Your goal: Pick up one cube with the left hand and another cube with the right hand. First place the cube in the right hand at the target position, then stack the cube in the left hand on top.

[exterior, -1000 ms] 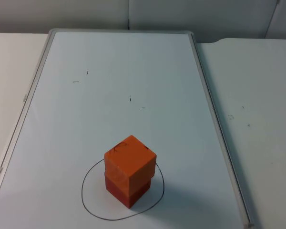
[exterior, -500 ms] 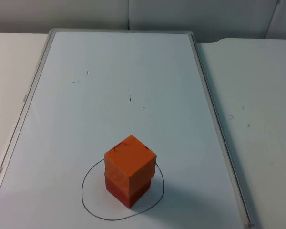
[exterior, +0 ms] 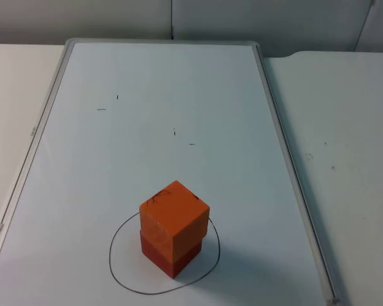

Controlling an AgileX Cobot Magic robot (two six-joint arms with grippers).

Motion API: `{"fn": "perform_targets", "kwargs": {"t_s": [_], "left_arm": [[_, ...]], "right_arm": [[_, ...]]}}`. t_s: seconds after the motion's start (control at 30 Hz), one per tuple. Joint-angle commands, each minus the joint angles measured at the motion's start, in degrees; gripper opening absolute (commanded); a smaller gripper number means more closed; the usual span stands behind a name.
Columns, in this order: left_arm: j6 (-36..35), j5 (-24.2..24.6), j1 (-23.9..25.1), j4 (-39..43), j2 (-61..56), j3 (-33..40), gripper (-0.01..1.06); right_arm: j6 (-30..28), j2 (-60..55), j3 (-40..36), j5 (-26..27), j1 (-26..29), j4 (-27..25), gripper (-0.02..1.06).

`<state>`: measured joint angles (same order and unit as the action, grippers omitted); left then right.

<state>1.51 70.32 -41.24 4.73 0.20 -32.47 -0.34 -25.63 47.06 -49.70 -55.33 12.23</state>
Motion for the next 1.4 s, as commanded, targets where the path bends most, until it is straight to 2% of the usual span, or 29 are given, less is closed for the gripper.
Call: {"fn": "perform_targets", "kwargs": {"t_s": [0.0, 0.13, 0.2, 0.3, 0.4, 0.47, 0.6, 0.67, 0.73, 1.17, 1.37], "left_arm": [[-0.4, -0.4, -0.2, 0.2, -0.2, 0.3, 1.05], [-0.4, -0.4, -0.2, 0.2, -0.2, 0.3, 1.05], [-0.4, -0.4, -0.2, 0.2, -0.2, 0.3, 1.05], [-0.4, -0.4, -0.2, 0.2, -0.2, 0.3, 1.05], [-0.4, -0.4, -0.2, 0.2, -0.2, 0.3, 1.05], [-0.4, -0.4, -0.2, 0.2, -0.2, 0.3, 1.05], [-0.4, -0.4, -0.2, 0.2, -0.2, 0.3, 1.05], [-0.4, -0.4, -0.2, 0.2, -0.2, 0.3, 1.05], [-0.4, -0.4, -0.2, 0.2, -0.2, 0.3, 1.05], [-0.5, -0.4, 0.0, 0.2, -0.2, 0.3, 1.05], [-0.5, -0.4, 0.0, 0.2, -0.2, 0.3, 1.05]], "right_arm": [[-1.7, 0.2, -0.2, -1.0, 0.2, -2.7, 0.85], [-3.3, 0.8, -2.0, -4.0, 0.2, -5.8, 0.85], [-3.3, 1.7, -3.9, -2.6, 0.2, -5.9, 0.85], [-1.3, 8.2, -12.8, 2.1, 0.2, -6.6, 0.85], [-1.1, 13.2, -15.2, 1.8, 0.2, -8.3, 0.85], [-1.1, 15.3, -15.5, 1.0, 0.2, -9.4, 0.85], [-1.1, 25.6, -15.5, -7.7, 0.2, -11.7, 0.85], [-1.1, 25.6, -15.5, -9.3, 0.2, -12.2, 0.85], [-1.0, 25.6, -15.6, -12.7, -0.3, -12.2, 0.85], [-1.0, 25.6, -17.9, -12.1, -0.3, -11.5, 0.85], [3.3, 25.6, -17.9, -12.1, -0.3, -8.2, 0.85]]}}
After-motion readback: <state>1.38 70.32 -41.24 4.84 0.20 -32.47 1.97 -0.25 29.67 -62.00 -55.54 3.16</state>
